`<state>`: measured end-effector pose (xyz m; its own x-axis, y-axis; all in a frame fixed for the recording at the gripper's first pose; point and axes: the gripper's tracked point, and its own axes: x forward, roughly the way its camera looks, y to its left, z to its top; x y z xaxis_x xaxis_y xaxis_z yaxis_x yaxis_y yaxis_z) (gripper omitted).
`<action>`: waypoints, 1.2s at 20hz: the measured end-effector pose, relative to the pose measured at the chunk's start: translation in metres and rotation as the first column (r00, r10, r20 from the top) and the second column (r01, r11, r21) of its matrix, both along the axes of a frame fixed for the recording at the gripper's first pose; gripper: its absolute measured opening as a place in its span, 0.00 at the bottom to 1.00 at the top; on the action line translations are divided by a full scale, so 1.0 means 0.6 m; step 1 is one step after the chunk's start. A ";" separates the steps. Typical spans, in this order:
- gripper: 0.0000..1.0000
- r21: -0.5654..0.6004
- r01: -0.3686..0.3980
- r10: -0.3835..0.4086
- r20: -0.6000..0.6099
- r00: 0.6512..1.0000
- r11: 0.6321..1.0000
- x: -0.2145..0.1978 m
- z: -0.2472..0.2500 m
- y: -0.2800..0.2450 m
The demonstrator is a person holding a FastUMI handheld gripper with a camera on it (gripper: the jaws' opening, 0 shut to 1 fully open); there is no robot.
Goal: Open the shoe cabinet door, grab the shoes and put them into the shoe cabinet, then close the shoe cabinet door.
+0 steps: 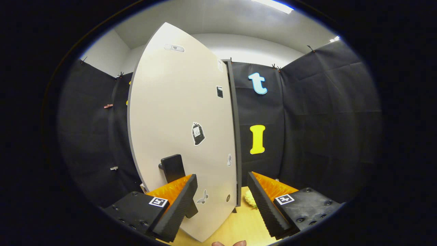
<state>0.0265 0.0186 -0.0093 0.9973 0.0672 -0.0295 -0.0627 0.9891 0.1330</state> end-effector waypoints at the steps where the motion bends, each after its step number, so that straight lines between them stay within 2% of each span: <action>1: 0.98 0.001 -0.011 0.011 0.001 1.000 1.000 0.008 -0.001 0.020; 4: 0.98 0.017 -0.052 0.052 -0.008 0.999 0.999 0.033 -0.005 0.088; 7: 0.98 0.023 -0.128 0.129 -0.035 0.991 0.992 0.050 -0.012 0.168; 9: 0.98 0.015 -0.150 0.150 -0.028 0.988 0.989 0.059 -0.007 0.192; 12: 0.98 0.026 -0.156 0.156 -0.003 0.988 0.987 0.057 0.012 0.200; 24: 0.98 0.007 -0.100 0.100 0.018 0.995 0.995 0.045 0.017 0.148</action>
<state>0.0536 0.1073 0.0007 0.9860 0.1664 -0.0106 -0.1633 0.9767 0.1391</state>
